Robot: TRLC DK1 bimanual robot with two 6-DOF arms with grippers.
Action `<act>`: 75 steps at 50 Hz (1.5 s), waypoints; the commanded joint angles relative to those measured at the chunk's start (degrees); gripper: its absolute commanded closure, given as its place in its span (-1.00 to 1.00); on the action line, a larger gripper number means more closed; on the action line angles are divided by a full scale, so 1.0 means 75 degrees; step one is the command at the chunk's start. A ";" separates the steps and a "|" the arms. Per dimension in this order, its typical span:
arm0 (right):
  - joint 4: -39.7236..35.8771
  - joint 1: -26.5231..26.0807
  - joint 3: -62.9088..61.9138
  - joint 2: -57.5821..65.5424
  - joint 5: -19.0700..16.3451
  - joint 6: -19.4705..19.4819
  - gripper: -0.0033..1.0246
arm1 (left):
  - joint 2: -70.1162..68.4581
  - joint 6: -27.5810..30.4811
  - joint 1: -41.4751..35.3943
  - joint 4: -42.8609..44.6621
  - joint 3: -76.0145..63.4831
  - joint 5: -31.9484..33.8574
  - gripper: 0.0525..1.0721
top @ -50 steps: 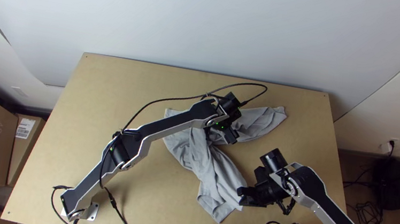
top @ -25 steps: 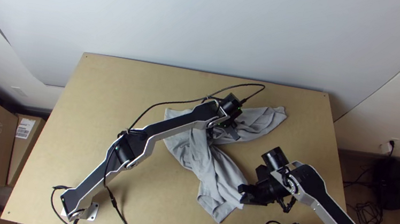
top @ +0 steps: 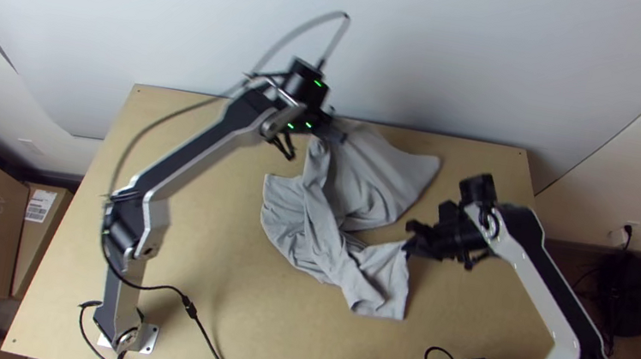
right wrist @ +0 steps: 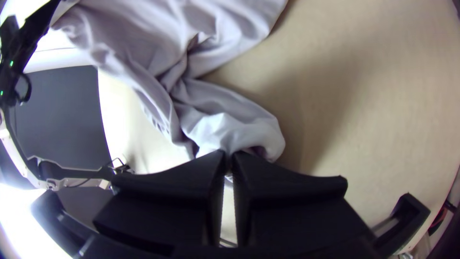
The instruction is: Fold the t-shirt
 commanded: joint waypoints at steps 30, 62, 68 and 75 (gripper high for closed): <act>0.2129 -0.1383 0.5720 0.0905 0.1343 -0.1191 0.95 | -0.2781 -0.0588 0.4080 -0.0935 -0.0015 0.0044 0.95; 0.5902 -0.1524 0.4865 -0.3056 0.1871 -0.2081 0.95 | -0.7387 -0.1280 0.3669 0.0366 -0.1690 -0.0730 0.95; 0.7789 -0.1454 0.2884 -0.4837 0.1507 -0.2093 0.95 | -0.9262 -0.1198 0.3623 0.0987 -0.3425 -0.0706 0.95; 0.6348 -0.1348 0.2861 -0.5529 0.1437 -0.1988 0.95 | -1.1114 -0.0893 0.3681 0.1233 -0.5206 -0.0694 0.95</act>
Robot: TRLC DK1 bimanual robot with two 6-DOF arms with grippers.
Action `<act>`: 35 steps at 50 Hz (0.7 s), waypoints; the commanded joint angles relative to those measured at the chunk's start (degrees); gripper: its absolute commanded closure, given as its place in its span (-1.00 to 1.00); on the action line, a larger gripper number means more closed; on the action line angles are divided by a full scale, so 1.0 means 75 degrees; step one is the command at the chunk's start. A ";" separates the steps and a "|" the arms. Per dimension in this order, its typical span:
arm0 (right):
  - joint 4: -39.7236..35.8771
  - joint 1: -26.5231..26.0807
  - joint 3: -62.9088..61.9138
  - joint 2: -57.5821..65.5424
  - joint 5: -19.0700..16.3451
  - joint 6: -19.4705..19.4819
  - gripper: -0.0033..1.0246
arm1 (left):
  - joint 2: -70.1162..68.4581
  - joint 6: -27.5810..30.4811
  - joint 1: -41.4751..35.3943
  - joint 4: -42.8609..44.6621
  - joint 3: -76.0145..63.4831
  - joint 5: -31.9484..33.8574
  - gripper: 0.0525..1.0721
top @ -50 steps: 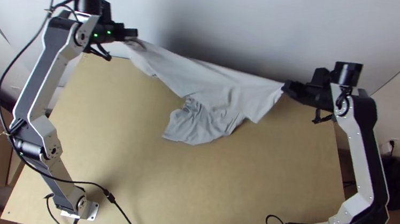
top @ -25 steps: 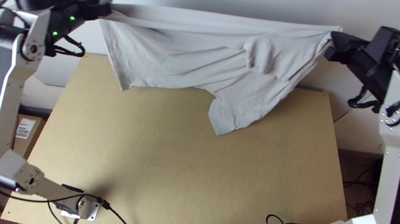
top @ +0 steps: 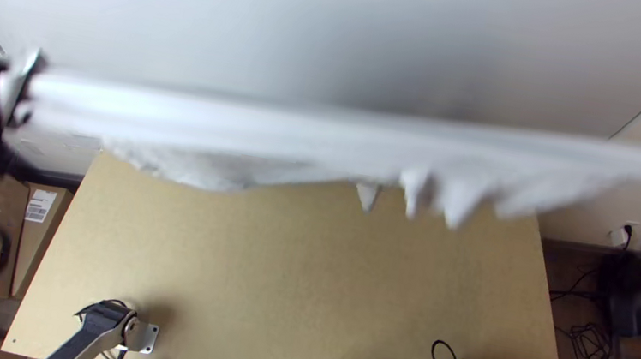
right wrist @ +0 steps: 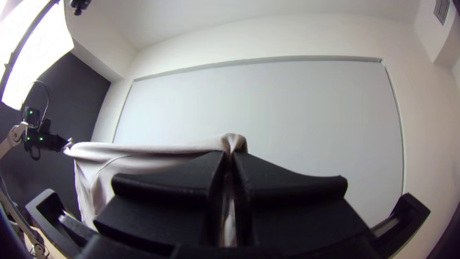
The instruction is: Fold the t-shirt
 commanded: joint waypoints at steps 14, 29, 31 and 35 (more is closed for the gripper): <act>-0.2669 0.0435 0.0445 -0.0292 0.0254 0.0878 0.95 | -0.2343 0.0062 0.0246 -0.0973 -0.2191 0.0030 0.95; -0.4872 0.0470 -0.0961 0.0599 0.0266 0.1652 0.95 | -0.1628 0.0086 -0.0106 -0.1383 -0.4335 0.0733 0.95; -0.4790 0.0470 -0.1664 0.0646 0.0254 0.1781 0.95 | -0.1499 0.0238 -0.0117 -0.1113 -0.4898 0.0815 0.95; -0.4556 0.0446 -0.2906 0.0869 0.0184 0.2074 0.95 | -0.1206 0.0262 -0.0141 -0.0234 -0.5988 0.1073 0.95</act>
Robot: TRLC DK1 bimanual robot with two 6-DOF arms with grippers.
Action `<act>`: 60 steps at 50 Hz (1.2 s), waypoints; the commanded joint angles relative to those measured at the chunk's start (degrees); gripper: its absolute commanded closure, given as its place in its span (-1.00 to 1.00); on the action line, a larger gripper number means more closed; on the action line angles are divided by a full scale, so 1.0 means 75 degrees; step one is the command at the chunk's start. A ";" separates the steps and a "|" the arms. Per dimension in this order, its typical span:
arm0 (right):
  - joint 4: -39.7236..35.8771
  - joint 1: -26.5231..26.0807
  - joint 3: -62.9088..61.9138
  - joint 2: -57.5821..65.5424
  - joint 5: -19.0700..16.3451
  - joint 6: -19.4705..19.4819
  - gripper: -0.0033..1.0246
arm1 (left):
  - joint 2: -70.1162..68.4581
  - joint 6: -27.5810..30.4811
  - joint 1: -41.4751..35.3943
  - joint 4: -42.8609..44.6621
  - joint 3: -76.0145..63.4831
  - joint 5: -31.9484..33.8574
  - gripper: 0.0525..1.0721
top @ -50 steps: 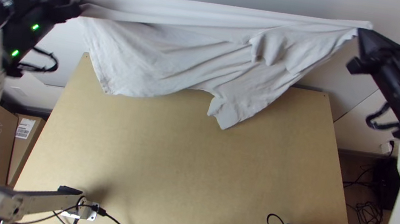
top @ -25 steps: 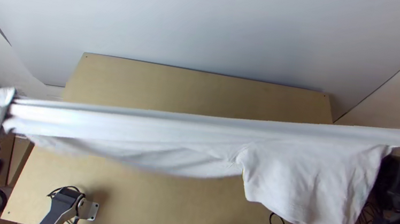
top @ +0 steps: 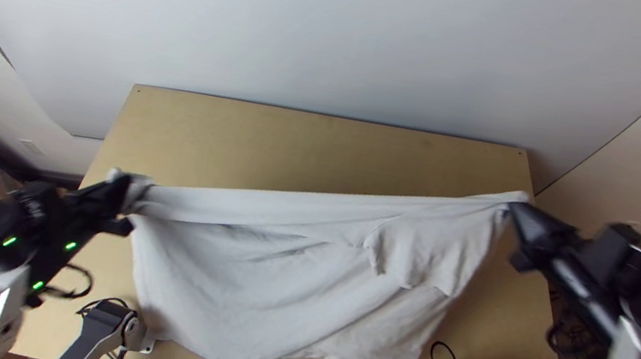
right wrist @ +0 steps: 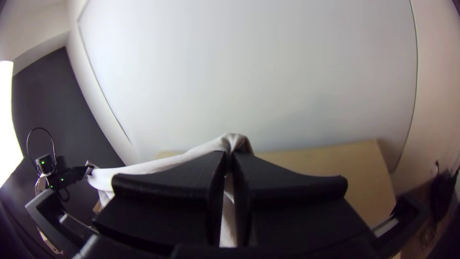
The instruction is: Fold the t-shirt
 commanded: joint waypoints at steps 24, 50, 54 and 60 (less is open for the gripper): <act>0.4003 -0.1016 -0.2923 0.4311 -0.0349 0.0863 0.95 | 0.5910 0.0130 0.0389 0.4952 -0.1870 0.0705 0.95; 0.4249 -0.1156 0.0663 0.8881 -0.0384 0.1262 0.95 | 1.0621 -0.0127 0.0459 0.5374 0.1692 0.0752 0.95; 0.4238 -0.1156 0.1261 0.9338 -0.0372 0.1320 0.95 | 1.1078 -0.0198 0.0319 0.5292 0.2243 0.0612 0.89; 0.4085 -0.1156 0.2350 0.9982 -0.0033 0.1238 0.13 | 1.1582 -0.0186 0.0143 0.5046 0.3016 0.0436 0.47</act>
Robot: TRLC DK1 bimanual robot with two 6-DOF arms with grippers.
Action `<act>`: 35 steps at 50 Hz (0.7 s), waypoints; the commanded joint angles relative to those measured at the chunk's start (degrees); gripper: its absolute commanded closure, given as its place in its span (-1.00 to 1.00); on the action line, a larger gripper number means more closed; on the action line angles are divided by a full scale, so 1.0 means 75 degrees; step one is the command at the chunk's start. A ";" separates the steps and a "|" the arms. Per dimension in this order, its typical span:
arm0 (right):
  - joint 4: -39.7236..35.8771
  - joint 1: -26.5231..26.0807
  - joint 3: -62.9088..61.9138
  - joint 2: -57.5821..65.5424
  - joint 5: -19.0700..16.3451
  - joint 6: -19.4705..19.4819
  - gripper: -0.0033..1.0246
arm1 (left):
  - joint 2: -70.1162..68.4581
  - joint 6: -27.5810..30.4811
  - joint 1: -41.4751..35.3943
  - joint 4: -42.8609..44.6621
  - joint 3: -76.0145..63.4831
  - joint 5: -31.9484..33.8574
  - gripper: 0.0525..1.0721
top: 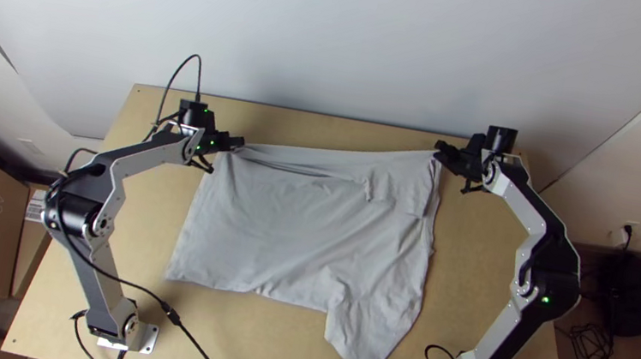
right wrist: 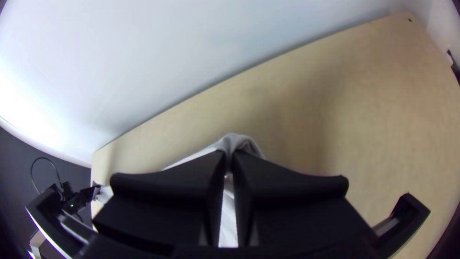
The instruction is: Fold the t-shirt
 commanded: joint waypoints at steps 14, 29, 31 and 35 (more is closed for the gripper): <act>-0.1788 -0.0476 0.2680 0.0497 0.0505 0.0283 -0.93 | 0.0318 -0.1042 0.0013 -0.1041 0.2455 0.0122 -0.10; -0.6956 -0.1109 0.2270 -0.1636 -0.0175 -0.0150 -0.93 | 0.0342 -0.1827 0.0552 -0.3666 0.4271 0.0978 -0.23; -0.7225 -0.1203 0.1813 -0.2152 -0.0163 -0.0385 -0.93 | 0.0119 -0.1792 0.0587 -0.3936 0.4259 0.1013 -0.23; -0.7424 -0.1332 0.0442 -0.3546 -0.0210 -0.0432 -0.93 | -0.0502 -0.1663 0.0645 -0.4334 0.3978 0.1083 -0.23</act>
